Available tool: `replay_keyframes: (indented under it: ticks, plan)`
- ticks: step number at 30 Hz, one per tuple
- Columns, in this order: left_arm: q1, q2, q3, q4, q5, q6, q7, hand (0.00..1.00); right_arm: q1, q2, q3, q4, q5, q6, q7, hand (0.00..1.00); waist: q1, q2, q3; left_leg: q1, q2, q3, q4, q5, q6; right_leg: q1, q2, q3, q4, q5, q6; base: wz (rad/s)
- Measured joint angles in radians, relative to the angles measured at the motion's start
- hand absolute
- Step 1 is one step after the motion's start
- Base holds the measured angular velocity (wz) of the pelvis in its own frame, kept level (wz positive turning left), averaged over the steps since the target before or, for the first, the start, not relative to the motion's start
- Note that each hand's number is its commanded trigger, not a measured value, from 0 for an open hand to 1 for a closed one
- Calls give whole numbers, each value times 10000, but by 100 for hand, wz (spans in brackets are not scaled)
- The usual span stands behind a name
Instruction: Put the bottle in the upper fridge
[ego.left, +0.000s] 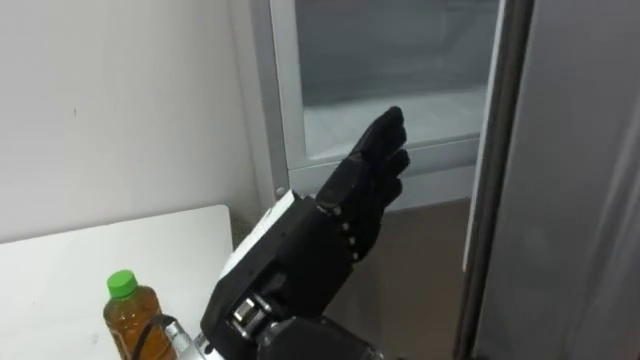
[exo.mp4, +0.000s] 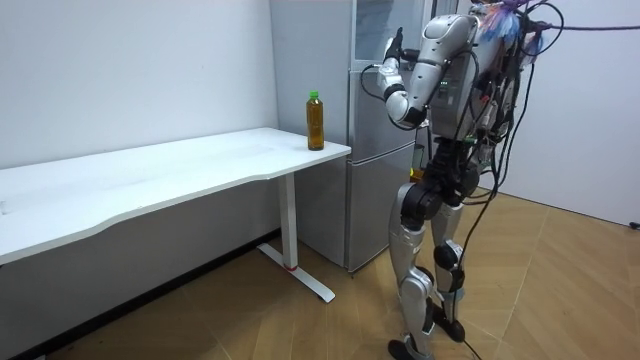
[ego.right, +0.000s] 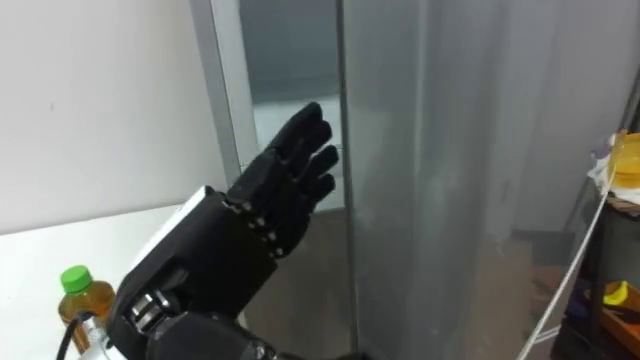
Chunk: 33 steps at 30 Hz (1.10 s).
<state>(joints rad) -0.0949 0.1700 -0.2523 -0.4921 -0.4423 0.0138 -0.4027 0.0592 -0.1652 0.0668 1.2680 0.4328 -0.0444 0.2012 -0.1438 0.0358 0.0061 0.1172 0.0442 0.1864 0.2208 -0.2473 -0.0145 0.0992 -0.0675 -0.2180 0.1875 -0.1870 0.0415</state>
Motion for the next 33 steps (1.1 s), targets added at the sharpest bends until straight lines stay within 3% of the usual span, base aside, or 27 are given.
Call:
replay_keyframes:
  ticks: [8,16,33]
  plan:
    - [-18,-46,-413,-7,-1,0,-18,0,-6,-7,17,-16,189,-1,-13,0,-193,76,-26,14,24,188,-1,-1,-1,-16,28,219,6,39,-6,-7]
    - [-119,-154,-731,-7,208,8,-9,0,-93,-26,-3,-22,342,-21,-17,0,-449,243,18,17,60,471,-89,-1,0,-195,58,307,1,158,-15,-7]
    - [-372,-167,-1374,31,217,34,-245,0,-207,-1,110,46,769,-85,-19,0,-753,331,42,36,182,1407,-177,-2,-1,-662,253,1196,-3,323,-61,-16]
